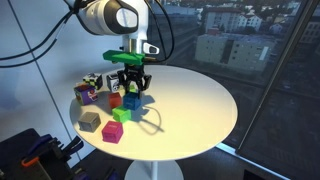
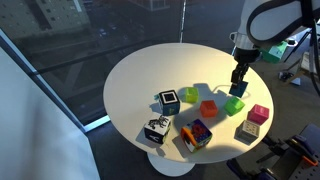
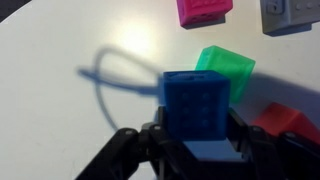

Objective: Put the blue block on top of the green block

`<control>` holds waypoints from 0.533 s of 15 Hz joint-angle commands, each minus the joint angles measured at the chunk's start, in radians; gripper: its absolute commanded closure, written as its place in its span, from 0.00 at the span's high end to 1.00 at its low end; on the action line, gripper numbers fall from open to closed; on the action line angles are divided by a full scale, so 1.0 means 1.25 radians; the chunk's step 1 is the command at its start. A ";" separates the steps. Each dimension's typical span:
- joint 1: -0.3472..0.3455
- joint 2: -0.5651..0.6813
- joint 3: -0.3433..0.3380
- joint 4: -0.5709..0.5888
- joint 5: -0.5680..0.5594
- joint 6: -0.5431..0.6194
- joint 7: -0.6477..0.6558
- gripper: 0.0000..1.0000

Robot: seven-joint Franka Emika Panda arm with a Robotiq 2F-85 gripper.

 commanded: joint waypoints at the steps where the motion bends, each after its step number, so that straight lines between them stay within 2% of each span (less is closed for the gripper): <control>1: 0.008 -0.050 0.012 -0.051 0.028 0.026 0.020 0.33; 8: 0.013 -0.082 0.025 -0.116 0.089 0.109 0.003 0.33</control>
